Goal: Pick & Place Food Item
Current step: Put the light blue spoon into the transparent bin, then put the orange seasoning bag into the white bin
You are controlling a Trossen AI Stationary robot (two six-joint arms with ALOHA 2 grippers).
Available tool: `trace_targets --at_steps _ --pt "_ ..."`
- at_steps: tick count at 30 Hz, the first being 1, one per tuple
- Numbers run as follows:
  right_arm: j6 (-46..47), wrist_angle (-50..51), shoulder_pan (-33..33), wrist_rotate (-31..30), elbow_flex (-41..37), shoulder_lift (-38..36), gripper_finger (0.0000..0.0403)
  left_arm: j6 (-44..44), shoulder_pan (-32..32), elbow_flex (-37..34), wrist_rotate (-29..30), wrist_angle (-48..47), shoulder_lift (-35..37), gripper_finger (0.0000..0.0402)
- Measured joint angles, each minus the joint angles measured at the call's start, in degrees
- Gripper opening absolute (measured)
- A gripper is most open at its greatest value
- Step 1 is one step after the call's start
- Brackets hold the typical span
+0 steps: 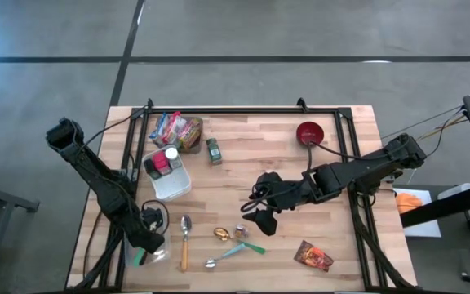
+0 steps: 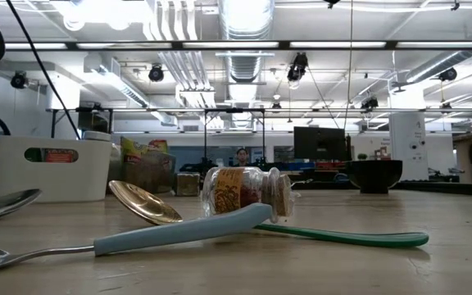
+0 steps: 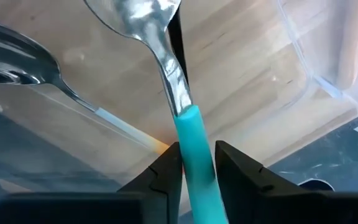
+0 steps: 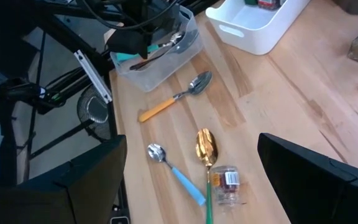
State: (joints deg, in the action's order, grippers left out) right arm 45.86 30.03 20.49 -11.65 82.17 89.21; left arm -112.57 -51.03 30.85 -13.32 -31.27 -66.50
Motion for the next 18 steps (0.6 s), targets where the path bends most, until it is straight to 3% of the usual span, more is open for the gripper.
trace_targets --at_steps 4,12,18 --pt "0.01 -0.01 -0.02 0.01 0.0 0.0 0.0357 0.0 0.0 0.0 -0.02 0.32 0.02 0.0136" --pt "-0.01 -0.01 -0.01 0.14 0.0 0.0 0.0357 -0.04 0.13 0.0 -1.31 1.56 0.02 0.0247" --pt "-0.87 -0.03 0.0 0.17 0.0 0.0 0.0357 0.0 0.15 0.06 -1.66 2.29 0.49 0.0288"
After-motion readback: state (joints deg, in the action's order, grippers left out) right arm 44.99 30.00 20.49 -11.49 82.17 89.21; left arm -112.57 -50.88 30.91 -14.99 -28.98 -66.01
